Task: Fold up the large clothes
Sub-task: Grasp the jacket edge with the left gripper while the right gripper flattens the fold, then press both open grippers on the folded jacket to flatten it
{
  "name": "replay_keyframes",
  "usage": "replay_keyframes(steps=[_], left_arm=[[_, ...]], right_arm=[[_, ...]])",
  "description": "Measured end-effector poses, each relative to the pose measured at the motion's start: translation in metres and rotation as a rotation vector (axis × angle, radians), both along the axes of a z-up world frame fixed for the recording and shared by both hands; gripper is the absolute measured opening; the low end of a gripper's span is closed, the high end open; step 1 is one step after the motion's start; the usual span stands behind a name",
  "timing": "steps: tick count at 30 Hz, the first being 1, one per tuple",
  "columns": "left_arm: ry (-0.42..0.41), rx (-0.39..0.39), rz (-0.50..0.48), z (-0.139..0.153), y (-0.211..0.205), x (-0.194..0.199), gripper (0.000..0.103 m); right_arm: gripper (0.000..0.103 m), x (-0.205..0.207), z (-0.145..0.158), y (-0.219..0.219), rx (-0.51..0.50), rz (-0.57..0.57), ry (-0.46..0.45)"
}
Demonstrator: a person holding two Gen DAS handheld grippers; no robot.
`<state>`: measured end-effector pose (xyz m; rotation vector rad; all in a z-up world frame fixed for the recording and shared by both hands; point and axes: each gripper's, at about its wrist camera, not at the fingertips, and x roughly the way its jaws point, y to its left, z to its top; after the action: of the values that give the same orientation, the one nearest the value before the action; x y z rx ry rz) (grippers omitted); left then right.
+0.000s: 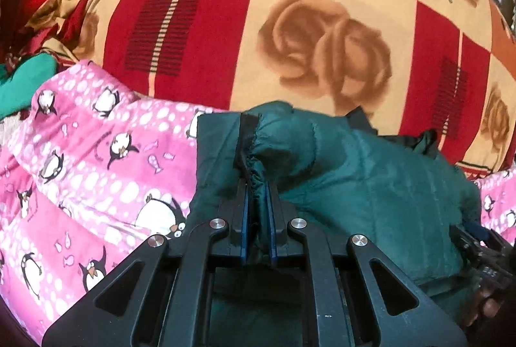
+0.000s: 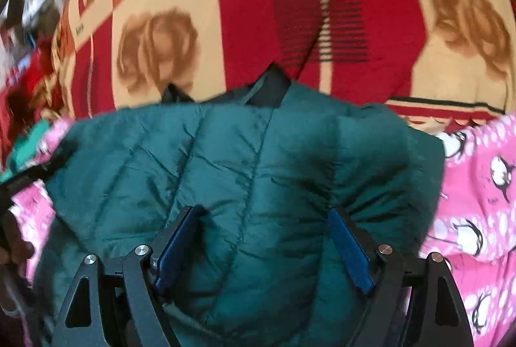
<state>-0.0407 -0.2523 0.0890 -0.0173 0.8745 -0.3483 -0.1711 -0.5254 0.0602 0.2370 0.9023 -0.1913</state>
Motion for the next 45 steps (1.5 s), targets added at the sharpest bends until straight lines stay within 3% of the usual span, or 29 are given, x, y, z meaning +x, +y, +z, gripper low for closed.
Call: replay_keyframes(steps=[7,9,11,13,17,24,34,38,42,45], left_arm=[[-0.027,0.03,0.007,-0.003,-0.007,-0.004,0.01],[-0.026,0.037,0.011,-0.002,-0.007,-0.004,0.021],[-0.035,0.049,0.01,0.002,-0.006,-0.007,0.049],[-0.062,0.038,0.018,0.011,-0.002,-0.012,0.063],[-0.142,0.013,0.013,0.033,0.0,-0.027,0.071],[-0.199,0.075,-0.028,0.041,-0.021,-0.038,0.072],[-0.128,0.227,-0.072,-0.008,-0.057,-0.028,0.072],[-0.108,0.195,-0.067,-0.019,-0.055,-0.022,0.074],[-0.103,0.193,-0.067,-0.025,-0.057,-0.019,0.076],[-0.102,0.194,-0.068,-0.027,-0.058,-0.019,0.077]], right_arm=[[0.084,0.005,-0.004,-0.001,-0.019,-0.005,0.02],[0.084,0.001,0.001,-0.002,-0.021,-0.017,0.023],[0.084,-0.006,0.009,-0.003,-0.012,-0.037,0.006],[0.084,-0.013,0.018,-0.003,0.013,-0.048,-0.018],[0.084,-0.023,0.034,-0.002,0.014,-0.065,-0.045],[0.084,-0.015,0.05,0.012,-0.011,-0.056,-0.07],[0.084,0.027,0.031,0.035,-0.075,-0.012,-0.028],[0.085,0.039,0.01,0.035,-0.086,-0.013,0.01],[0.103,0.044,-0.007,0.031,-0.094,-0.038,0.035],[0.103,0.048,-0.011,0.023,-0.05,-0.055,0.057]])
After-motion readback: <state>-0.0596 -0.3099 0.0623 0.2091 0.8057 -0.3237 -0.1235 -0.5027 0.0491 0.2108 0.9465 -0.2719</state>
